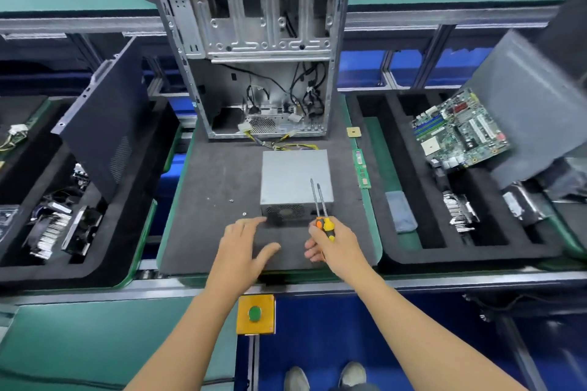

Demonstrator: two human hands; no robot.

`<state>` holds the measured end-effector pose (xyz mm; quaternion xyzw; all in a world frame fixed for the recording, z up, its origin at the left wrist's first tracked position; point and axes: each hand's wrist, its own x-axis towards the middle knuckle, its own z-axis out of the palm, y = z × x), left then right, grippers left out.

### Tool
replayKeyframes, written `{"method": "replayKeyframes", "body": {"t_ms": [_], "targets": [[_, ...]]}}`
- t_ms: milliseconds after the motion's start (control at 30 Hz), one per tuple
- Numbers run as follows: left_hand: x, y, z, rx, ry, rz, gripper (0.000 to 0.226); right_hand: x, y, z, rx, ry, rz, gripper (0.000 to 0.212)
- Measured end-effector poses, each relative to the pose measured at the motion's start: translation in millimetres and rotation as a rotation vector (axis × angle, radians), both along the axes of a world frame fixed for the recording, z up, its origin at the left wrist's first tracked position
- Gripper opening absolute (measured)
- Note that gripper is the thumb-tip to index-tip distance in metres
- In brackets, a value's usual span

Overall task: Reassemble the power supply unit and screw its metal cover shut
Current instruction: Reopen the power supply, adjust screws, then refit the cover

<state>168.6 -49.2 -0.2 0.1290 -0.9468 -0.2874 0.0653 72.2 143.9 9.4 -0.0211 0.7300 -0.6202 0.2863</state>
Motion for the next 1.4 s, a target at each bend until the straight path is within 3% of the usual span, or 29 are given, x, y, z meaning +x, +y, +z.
{"method": "replayKeyframes", "body": {"t_ms": [100, 300, 733, 1400], "targets": [[-21.4, 27.6, 8.3, 0.232, 0.045, -0.009, 0.047, -5.6, 10.3, 12.1, -0.077, -0.063, -0.08, 0.013], [-55.0, 74.2, 15.5, 0.44, 0.05, -0.033, 0.028, -19.6, 44.7, 22.4, -0.085, -0.096, -0.176, 0.017], [-111.6, 152.2, 9.9, 0.445, -0.038, -0.087, 0.022, -63.8, 142.0, 20.9, -0.053, -0.058, -0.322, 0.012], [-204.3, 309.7, 9.3, 0.633, -0.082, 0.002, 0.015, -147.6, 297.1, 11.6, 0.03, -0.035, -0.297, 0.018]]}}
